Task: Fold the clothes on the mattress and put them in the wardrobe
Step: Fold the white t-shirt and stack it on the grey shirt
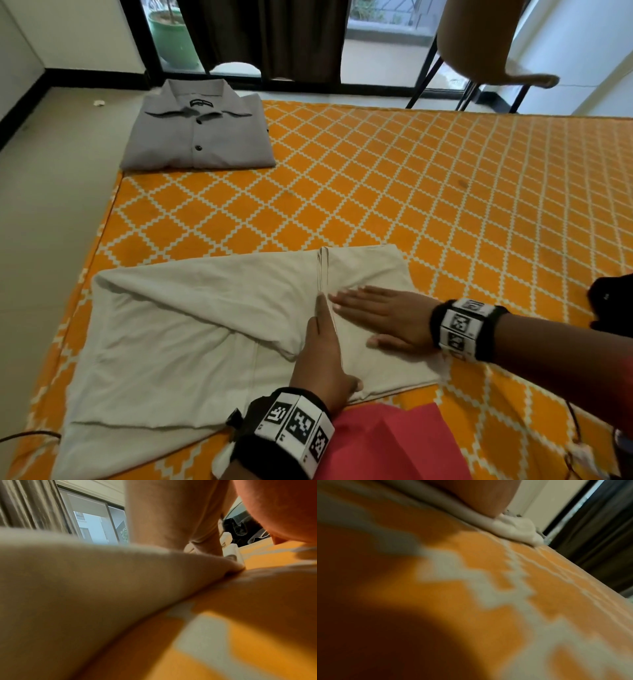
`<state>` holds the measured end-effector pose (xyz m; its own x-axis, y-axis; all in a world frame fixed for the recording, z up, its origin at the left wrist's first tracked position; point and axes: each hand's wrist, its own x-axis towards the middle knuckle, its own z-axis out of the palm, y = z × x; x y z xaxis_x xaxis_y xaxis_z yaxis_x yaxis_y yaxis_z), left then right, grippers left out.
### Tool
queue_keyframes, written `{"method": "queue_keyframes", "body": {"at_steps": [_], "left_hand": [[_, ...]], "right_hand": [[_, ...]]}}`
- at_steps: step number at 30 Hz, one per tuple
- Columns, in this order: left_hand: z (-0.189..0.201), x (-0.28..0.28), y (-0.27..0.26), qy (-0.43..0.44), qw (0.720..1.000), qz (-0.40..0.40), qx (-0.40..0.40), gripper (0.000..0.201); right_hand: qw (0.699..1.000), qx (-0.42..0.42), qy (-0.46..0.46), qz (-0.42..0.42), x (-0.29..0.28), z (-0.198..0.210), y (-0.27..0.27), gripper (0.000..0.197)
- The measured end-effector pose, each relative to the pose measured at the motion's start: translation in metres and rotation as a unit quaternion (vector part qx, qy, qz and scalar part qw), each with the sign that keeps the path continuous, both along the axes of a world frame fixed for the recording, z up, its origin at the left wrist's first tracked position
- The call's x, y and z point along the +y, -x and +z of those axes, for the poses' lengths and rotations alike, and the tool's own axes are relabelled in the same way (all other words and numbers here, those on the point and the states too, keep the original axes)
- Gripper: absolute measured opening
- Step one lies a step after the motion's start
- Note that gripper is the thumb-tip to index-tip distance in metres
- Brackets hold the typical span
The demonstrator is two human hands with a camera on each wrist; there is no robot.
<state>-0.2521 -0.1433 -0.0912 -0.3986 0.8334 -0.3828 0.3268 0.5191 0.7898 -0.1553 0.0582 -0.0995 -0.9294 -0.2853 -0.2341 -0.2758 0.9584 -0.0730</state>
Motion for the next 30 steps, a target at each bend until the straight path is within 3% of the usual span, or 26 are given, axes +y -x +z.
{"method": "queue_keyframes", "body": {"at_steps": [5,7,10,14,18,23,25,27,30], "left_hand": [[0.000,0.002,0.001,0.006,1.000,-0.019,0.011,0.143],[0.000,0.001,0.001,0.002,0.999,-0.028,0.016,0.138],[-0.002,0.000,0.001,0.000,0.999,-0.033,0.020,0.126],[-0.007,0.000,0.001,0.003,0.999,-0.036,0.037,0.117],[-0.008,0.001,0.001,0.011,0.999,-0.039,0.028,0.122],[-0.004,0.002,0.004,0.029,0.998,-0.056,0.004,0.125],[-0.004,0.003,0.006,0.029,0.998,-0.060,0.007,0.126],[-0.006,0.003,0.006,0.029,0.997,-0.065,0.018,0.126],[-0.009,0.003,0.006,0.025,0.997,-0.067,0.023,0.126]], "right_hand": [[0.996,-0.021,-0.087,-0.020,0.048,-0.001,0.049,0.073],[0.989,-0.017,-0.114,-0.097,0.062,0.006,0.060,0.079],[0.973,0.060,-0.127,-0.181,0.055,0.020,0.063,0.083],[0.993,0.087,-0.074,-0.026,-0.010,0.004,0.009,0.085],[0.996,-0.008,-0.032,-0.087,-0.006,-0.003,-0.018,0.090],[0.989,-0.044,-0.088,-0.112,0.052,0.003,-0.009,0.086],[0.979,-0.028,-0.117,-0.163,0.062,0.010,-0.007,0.084],[0.971,0.040,-0.125,-0.201,0.048,0.020,-0.004,0.080],[0.988,0.083,-0.052,-0.121,0.000,0.012,-0.016,0.079]]}}
